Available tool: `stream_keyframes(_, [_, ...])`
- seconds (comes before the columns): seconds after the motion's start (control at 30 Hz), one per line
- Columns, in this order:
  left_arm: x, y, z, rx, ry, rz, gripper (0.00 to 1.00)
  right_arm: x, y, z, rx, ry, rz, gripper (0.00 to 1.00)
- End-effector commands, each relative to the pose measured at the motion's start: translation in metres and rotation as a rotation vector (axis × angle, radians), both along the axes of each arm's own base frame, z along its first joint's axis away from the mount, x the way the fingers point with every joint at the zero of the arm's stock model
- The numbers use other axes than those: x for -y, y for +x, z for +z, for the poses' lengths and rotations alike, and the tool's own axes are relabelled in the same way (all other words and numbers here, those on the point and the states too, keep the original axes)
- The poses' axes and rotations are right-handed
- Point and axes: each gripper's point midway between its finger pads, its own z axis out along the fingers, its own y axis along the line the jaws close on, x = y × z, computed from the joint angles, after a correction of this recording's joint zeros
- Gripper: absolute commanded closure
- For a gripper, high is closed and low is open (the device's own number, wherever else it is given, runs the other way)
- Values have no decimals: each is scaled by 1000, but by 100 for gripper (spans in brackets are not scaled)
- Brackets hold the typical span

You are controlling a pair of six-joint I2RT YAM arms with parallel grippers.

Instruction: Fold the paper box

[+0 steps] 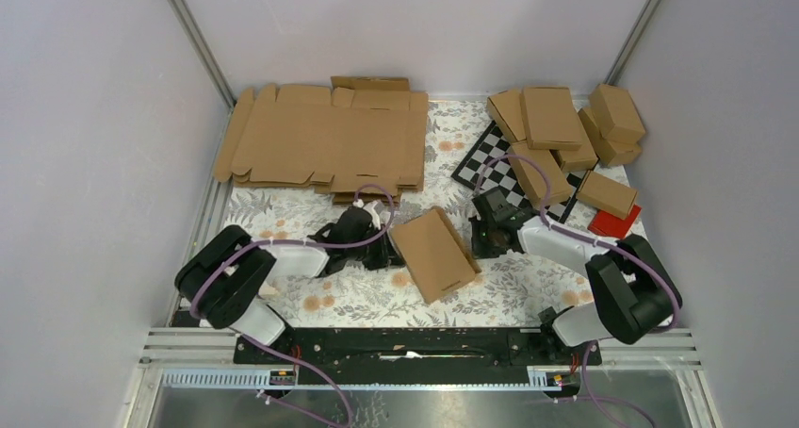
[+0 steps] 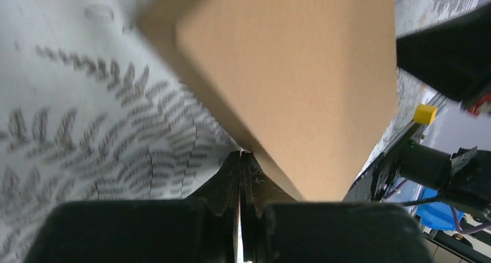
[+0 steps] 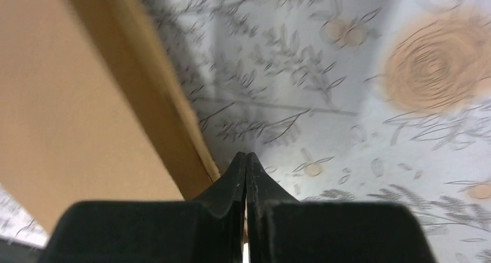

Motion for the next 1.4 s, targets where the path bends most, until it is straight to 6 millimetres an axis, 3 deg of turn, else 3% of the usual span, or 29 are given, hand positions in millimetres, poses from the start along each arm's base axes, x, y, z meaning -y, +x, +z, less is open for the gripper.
stream_keyframes(0.0, [8, 28, 4, 49, -8, -37, 100, -30, -47, -2, -119, 172, 25, 100])
stream_keyframes(0.17, [12, 70, 0, 60, 18, -51, 100, -68, -70, 19, -64, 262, 59, 100])
stream_keyframes(0.27, [12, 94, 5, 113, 53, -59, 100, -90, -94, 26, -93, 371, 81, 100])
stream_keyframes(0.37, [8, 108, 14, 161, 117, -63, 100, -95, -108, 30, -102, 407, 88, 100])
stream_keyframes(0.47, [-5, 119, 23, 225, 206, -48, 92, -81, -102, 36, -21, 390, 66, 95])
stream_keyframes(0.53, [-14, 117, 30, 254, 238, -44, 81, -65, -94, 43, 61, 347, 51, 85])
stream_keyframes(0.67, [-12, 99, 52, 350, 224, -88, 38, -35, -80, 50, 126, 280, -25, 63])
stream_keyframes(0.7, [-8, 94, 54, 372, 228, -113, 29, -30, -76, 51, 126, 285, -51, 51])
stream_keyframes(0.73, [-1, 89, 58, 394, 225, -148, 20, -24, -72, 51, 118, 297, -83, 32])
stream_keyframes(0.8, [16, 82, 64, 439, 219, -218, 2, -17, -63, 53, 97, 353, -142, 14])
stream_keyframes(0.87, [31, 81, 70, 470, 219, -272, 1, -8, -50, 61, 109, 400, -215, 1])
stream_keyframes(0.9, [37, 79, 70, 476, 231, -300, 1, -5, -43, 66, 124, 415, -245, 1])
stream_keyframes(1.0, [48, 84, 66, 481, 302, -353, 1, 4, -25, 75, 143, 464, -355, 0])
stream_keyframes(1.1, [54, 89, 57, 448, 339, -395, 1, 7, -14, 73, 108, 514, -494, 1])
stream_keyframes(1.37, [73, 77, 37, 310, 311, -500, 1, 8, -6, 63, 84, 574, -626, 1])
